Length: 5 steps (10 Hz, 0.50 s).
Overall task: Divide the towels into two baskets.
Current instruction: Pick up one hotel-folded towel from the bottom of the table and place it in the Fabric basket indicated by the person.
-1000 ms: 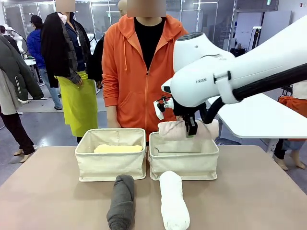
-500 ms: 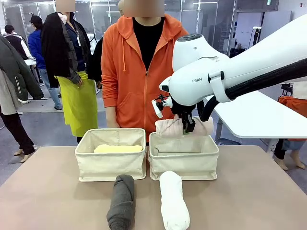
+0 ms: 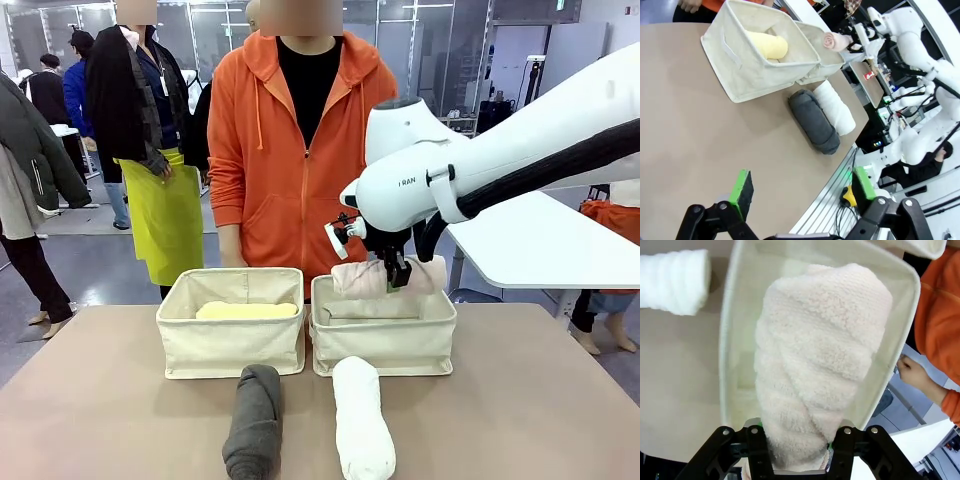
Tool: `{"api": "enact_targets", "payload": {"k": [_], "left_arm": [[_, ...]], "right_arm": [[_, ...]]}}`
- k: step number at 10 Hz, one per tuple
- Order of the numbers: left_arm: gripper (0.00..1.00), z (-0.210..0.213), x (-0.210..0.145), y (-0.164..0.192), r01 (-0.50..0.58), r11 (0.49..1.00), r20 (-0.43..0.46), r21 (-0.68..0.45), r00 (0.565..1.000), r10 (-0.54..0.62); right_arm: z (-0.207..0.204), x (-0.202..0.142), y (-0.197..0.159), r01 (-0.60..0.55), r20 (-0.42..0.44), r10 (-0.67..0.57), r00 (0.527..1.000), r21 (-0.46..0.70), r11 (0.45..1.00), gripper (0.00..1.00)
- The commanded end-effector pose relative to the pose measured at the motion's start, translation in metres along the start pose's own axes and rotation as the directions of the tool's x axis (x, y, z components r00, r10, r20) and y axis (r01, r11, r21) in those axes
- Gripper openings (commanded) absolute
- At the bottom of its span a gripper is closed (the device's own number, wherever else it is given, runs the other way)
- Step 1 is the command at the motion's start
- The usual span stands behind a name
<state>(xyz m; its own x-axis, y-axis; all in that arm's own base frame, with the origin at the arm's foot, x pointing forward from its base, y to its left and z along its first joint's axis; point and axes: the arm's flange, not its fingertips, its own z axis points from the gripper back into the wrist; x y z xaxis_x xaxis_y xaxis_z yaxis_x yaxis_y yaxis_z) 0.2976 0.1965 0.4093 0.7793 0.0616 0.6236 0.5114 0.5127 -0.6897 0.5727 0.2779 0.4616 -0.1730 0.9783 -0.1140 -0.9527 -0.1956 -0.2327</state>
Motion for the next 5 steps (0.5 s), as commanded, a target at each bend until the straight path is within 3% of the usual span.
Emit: {"api": "enact_targets", "payload": {"k": [1,2,5], "left_arm": [[1.00,0.003,0.000,-0.002,0.015,1.000,0.011,-0.014,1.000,-0.015],[1.00,0.003,0.000,-0.002,0.015,1.000,0.011,-0.014,1.000,-0.015],[1.00,0.003,0.000,-0.002,0.015,1.000,0.011,-0.014,1.000,-0.015]], "right_arm": [[-0.027,0.008,-0.037,-0.046,-0.010,0.045,0.999,-0.032,0.998,0.37],[-0.050,0.006,-0.044,-0.040,0.029,0.040,0.999,-0.014,0.999,0.37],[-0.084,-0.001,-0.052,0.015,0.038,-0.016,0.999,0.021,1.000,0.37]]}}
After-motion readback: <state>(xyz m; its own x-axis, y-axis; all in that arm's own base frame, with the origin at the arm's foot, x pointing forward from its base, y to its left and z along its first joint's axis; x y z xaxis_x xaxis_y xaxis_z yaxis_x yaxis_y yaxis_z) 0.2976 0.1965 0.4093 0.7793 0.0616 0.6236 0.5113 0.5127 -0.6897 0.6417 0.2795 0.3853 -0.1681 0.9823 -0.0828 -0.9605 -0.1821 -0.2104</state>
